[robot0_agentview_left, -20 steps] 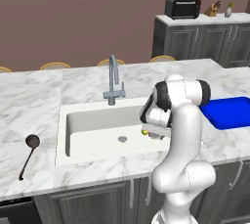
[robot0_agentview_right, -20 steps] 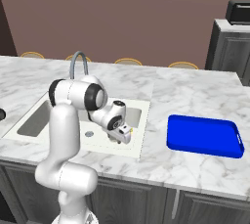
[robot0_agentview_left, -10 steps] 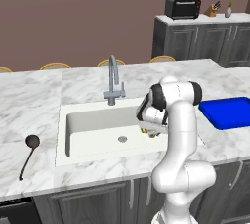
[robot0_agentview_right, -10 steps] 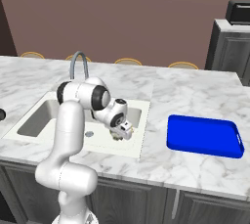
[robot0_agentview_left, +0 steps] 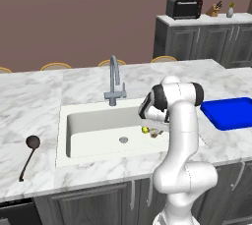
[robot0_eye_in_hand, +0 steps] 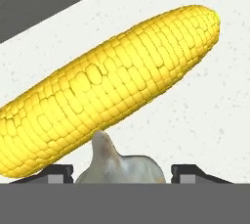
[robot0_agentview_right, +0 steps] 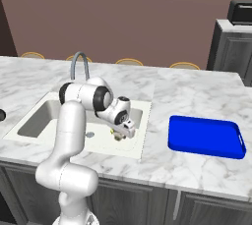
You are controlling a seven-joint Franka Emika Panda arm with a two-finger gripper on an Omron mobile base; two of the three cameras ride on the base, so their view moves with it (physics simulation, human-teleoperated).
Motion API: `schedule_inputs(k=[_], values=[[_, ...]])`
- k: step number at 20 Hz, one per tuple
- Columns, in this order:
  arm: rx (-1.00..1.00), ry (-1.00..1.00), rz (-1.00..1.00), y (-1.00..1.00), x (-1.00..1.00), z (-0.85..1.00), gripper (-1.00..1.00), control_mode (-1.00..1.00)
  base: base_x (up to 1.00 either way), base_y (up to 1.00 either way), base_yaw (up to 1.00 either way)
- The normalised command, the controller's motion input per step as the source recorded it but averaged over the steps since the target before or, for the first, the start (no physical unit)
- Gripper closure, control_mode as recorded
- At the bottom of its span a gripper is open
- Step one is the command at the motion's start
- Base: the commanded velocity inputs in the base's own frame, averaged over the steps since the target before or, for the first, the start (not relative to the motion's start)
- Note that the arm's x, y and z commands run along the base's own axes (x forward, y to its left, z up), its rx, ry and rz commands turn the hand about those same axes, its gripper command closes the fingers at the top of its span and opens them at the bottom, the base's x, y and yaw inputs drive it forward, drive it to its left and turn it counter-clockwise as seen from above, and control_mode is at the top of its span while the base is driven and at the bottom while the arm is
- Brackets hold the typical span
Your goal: Pick up all produce items and place them in the sink. Turn on the sink faucet to wash them. Then turn the sink off and put them in the tray.
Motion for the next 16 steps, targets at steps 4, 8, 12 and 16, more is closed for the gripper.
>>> schedule_inputs(k=[4, 8, 12, 16], values=[[0.0, -0.07, 0.0, -0.06, -0.14, 0.33, -1.0, -1.0, 0.0, 0.0, 0.0], [0.0, -0.1, 0.0, 0.0, -0.18, 0.52, -1.0, -1.0, 0.0, 0.0, 0.0], [0.0, -0.12, 0.0, 0.0, -0.38, 0.63, -1.0, -1.0, 0.0, 0.0, 0.0], [0.0, -0.13, 0.0, 0.0, -0.41, 0.77, -1.0, -1.0, 0.0, 0.0, 0.0]])
